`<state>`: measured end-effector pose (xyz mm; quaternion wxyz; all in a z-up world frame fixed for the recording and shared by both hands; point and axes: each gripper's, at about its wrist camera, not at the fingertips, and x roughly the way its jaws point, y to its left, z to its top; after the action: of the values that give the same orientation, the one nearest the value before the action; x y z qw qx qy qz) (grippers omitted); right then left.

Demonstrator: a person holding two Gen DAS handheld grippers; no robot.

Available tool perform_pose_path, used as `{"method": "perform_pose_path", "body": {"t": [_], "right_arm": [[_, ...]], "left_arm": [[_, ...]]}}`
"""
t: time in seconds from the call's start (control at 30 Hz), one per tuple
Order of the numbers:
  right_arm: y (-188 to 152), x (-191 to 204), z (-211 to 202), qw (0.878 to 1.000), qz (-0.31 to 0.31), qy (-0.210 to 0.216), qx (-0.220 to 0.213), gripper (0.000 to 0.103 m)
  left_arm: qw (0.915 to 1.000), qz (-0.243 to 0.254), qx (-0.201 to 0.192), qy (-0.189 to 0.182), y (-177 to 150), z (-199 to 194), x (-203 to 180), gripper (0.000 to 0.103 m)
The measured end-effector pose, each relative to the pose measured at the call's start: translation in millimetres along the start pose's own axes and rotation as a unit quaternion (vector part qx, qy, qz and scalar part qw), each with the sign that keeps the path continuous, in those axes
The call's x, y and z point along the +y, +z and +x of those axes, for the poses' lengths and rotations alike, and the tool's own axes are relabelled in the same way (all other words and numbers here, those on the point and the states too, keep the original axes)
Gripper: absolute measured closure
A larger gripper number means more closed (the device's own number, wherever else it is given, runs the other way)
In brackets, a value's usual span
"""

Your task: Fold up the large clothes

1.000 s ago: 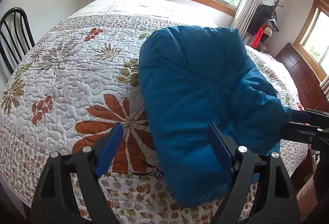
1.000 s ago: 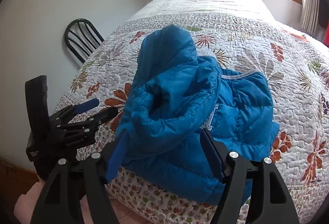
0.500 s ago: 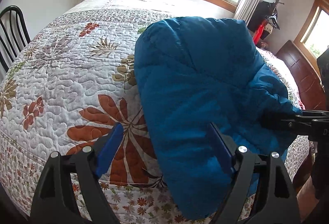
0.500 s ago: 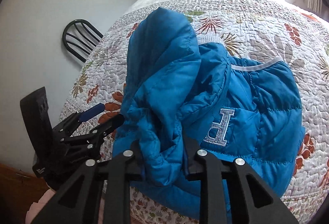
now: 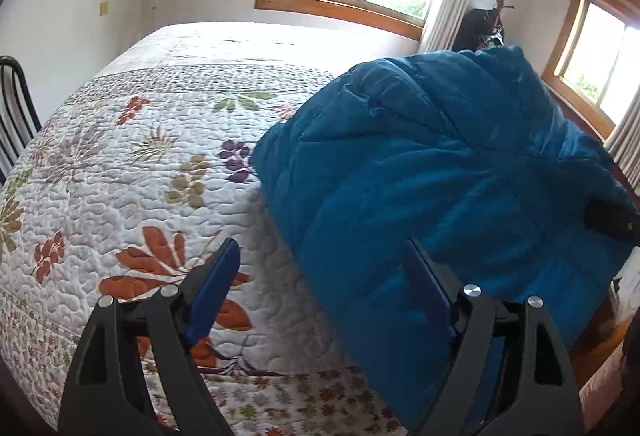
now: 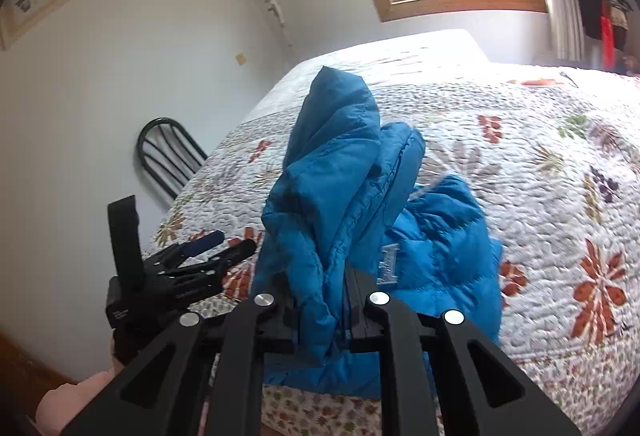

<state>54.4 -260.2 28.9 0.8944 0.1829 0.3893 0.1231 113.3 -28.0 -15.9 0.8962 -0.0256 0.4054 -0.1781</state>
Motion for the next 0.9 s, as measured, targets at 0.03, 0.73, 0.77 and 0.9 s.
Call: {"method": "perform_pose_path", "body": {"t": [0.03,0.73,0.77,0.9], "right_arm": [[-7.1,-17.6,3.0,1.000,0.019,-0.016,0.006,0.089],[-44.5,-88.4,1.6,0.995,0.032,-0.092,0.011,0.064],[-40.0,-79.2,-8.2,0.995,0.018,-0.094,-0.006,0.064],[-18.7,-43.4,-9.2,0.997,-0.039,-0.072,-0.010,0.067]], "left_arm": [[0.9999,0.010,0.007,-0.006,-0.6,7.1,-10.9,0.021],[0.9963,0.057,0.055,-0.033,-19.8,47.2,-58.6,0.024],[0.9964,0.059,0.050,-0.033,-18.5,43.4,-60.3,0.024],[0.9965,0.066,0.036,-0.036,-10.3,37.5,-67.9,0.023]]}}
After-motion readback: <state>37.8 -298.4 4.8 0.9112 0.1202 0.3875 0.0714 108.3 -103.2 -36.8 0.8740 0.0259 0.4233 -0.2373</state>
